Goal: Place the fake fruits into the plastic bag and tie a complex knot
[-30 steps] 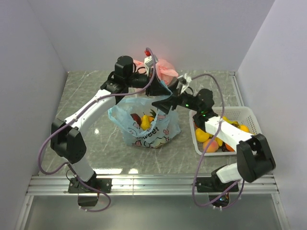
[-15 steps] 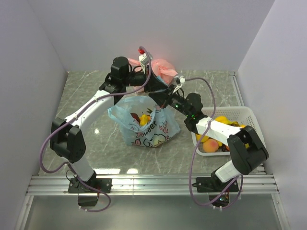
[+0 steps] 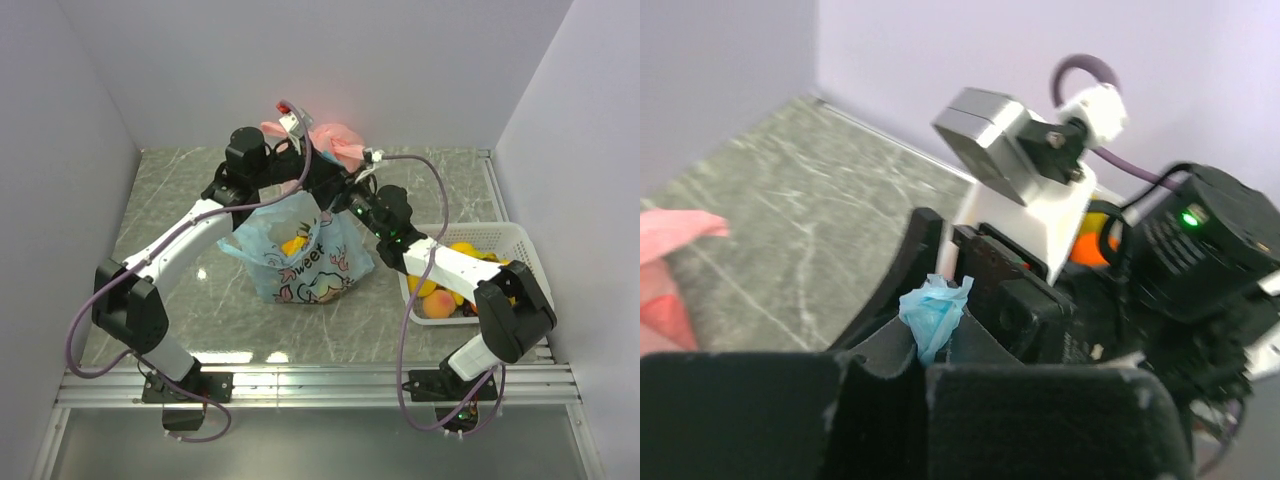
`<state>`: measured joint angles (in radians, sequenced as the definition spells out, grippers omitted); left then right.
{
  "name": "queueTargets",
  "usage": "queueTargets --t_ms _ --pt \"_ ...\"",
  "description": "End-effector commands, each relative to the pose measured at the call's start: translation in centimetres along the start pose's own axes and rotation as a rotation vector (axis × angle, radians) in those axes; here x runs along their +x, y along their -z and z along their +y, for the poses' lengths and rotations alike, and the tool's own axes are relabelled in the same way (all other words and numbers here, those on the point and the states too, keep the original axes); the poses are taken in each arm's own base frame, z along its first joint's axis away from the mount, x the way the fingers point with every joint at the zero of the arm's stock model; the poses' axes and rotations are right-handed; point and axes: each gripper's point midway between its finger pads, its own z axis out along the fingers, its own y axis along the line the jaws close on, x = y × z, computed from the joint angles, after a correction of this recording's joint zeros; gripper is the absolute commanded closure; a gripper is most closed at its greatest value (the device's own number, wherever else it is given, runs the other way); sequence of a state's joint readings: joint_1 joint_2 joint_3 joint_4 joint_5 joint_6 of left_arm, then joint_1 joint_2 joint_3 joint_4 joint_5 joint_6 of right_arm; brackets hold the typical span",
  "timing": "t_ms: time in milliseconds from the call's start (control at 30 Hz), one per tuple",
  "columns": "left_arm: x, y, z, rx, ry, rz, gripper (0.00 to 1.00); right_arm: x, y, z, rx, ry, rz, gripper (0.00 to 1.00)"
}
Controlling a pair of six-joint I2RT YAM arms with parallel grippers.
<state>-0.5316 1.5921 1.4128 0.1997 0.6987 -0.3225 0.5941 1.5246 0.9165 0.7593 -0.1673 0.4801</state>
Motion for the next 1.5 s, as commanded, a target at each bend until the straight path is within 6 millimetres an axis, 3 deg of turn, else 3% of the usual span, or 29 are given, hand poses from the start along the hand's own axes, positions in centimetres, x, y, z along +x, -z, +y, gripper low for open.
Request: queueTargets --t_ms 0,33,133,200,333,433,600,700,733,833,900,1000,1033,1200,1267,1300,1400,1467 --pt "-0.3 -0.2 -2.6 0.01 -0.023 -0.028 1.0 -4.0 -1.7 0.8 0.063 0.022 -0.138 0.43" --pt "0.0 -0.2 -2.8 0.015 -0.012 -0.027 1.0 -3.7 -1.8 0.8 0.069 0.032 -0.133 0.55" --pt "-0.8 -0.1 -3.1 0.014 -0.014 -0.05 1.0 -2.2 -2.2 0.2 0.084 0.038 -0.095 0.75" --pt "-1.7 -0.1 -3.2 0.017 -0.025 -0.069 1.0 -0.1 -1.9 -0.4 0.072 0.054 -0.048 0.86" --pt "-3.1 0.3 -3.1 0.019 -0.033 -0.101 1.0 4.1 -0.5 -0.1 -0.024 0.091 0.053 0.9" --pt "-4.4 0.5 -3.0 0.023 -0.038 -0.132 1.0 8.3 1.6 -1.0 -0.047 0.098 0.156 0.91" --pt "-4.9 0.7 -2.9 0.036 -0.034 -0.146 1.0 12.1 3.7 -2.3 -0.051 0.113 0.247 0.92" --pt "-4.7 0.9 -3.0 0.039 -0.036 -0.139 1.0 12.6 4.3 -2.5 -0.064 0.118 0.274 0.85" --pt "-4.5 0.8 -3.0 0.046 -0.036 -0.132 1.0 12.6 4.3 -2.5 -0.071 0.115 0.278 0.73" --pt "-4.1 0.8 -3.4 0.066 -0.026 -0.115 1.0 11.5 4.0 -2.5 -0.089 0.105 0.281 0.5" --pt "-3.9 0.8 -3.4 0.074 -0.024 -0.104 1.0 10.4 3.8 -1.9 -0.136 0.102 0.273 0.5" --pt "-3.8 0.8 -3.7 0.088 -0.025 -0.099 1.0 8.5 3.8 -1.5 -0.173 0.114 0.229 0.83" --pt "-3.8 0.9 -3.9 0.094 -0.023 -0.101 1.0 8.3 3.9 -1.2 -0.188 0.116 0.224 0.99" --pt "-4.7 1.1 -3.9 0.087 -0.043 -0.118 0.99 9.1 5.0 -0.8 -0.242 0.121 0.27 1.0" --pt "-4.8 1.6 -3.6 0.08 -0.055 -0.09 0.66 8.9 5.7 -0.3 -0.269 0.116 0.271 1.0" --pt "-4.6 2.5 -2.6 0.045 -0.05 -0.068 0.37 8.9 6.0 -0.2 -0.278 0.116 0.273 1.0" --pt "-4.4 5.4 0.1 -0.038 -0.061 -0.043 0.21 8.3 6.2 0.4 -0.297 0.124 0.261 1.0" --pt "-2.0 7.1 1.3 -0.047 -0.054 0.033 0.19 8.0 6.3 0.7 -0.314 0.125 0.257 1.0"
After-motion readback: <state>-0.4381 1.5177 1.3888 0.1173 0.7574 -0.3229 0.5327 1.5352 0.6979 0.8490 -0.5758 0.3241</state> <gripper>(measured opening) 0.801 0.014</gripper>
